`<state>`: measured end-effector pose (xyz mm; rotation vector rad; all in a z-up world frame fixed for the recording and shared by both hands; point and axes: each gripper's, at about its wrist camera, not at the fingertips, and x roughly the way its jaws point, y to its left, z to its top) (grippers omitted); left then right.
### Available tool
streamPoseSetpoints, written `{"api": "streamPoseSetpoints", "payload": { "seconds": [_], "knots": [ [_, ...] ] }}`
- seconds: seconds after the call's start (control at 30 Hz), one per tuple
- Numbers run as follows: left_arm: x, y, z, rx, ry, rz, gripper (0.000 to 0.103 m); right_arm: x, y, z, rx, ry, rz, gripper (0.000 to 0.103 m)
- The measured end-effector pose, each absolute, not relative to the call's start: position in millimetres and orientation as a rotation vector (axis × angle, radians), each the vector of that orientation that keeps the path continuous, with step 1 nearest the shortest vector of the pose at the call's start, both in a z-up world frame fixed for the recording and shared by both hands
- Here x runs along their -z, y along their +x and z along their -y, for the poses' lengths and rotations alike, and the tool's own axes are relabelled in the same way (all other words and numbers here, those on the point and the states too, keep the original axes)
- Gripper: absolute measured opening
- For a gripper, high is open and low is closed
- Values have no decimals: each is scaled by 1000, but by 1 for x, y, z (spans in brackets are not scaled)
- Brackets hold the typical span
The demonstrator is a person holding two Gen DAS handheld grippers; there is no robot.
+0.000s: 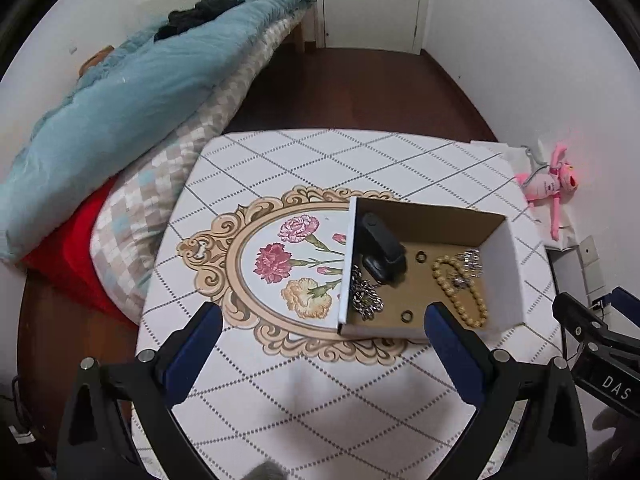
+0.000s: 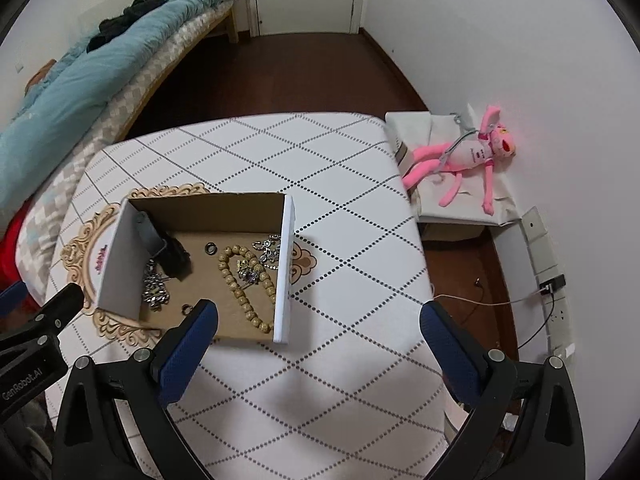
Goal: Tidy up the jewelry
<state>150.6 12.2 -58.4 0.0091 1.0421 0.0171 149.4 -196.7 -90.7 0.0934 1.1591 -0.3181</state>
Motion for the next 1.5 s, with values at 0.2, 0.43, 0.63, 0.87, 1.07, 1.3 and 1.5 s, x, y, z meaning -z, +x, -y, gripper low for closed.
{"api": "streamPoseSetpoints", "payload": {
  "seconds": [0.2, 0.43, 0.63, 0.87, 1.07, 1.3, 1.5],
  "knots": [
    [21, 117, -7, 17, 0, -997, 103, 45, 113, 188, 324, 95, -1083, 102],
    [-38, 75, -11, 16, -27, -919, 103, -19, 71, 174, 325, 79, -981, 102],
    [-80, 47, -15, 29, -41, -858, 103, -72, 37, 164, 318, 72, -899, 103],
    [-113, 21, -16, 53, -28, -807, 103, -118, 4, 149, 301, 65, -830, 103],
    [-123, 8, -15, 54, -18, -801, 103, -140, -14, 142, 292, 61, -805, 103],
    [-115, 17, -12, 54, -14, -849, 103, -138, -16, 143, 292, 69, -839, 103],
    [-104, 40, -10, 38, -16, -890, 103, -122, 6, 153, 313, 78, -887, 103]
  ]
}}
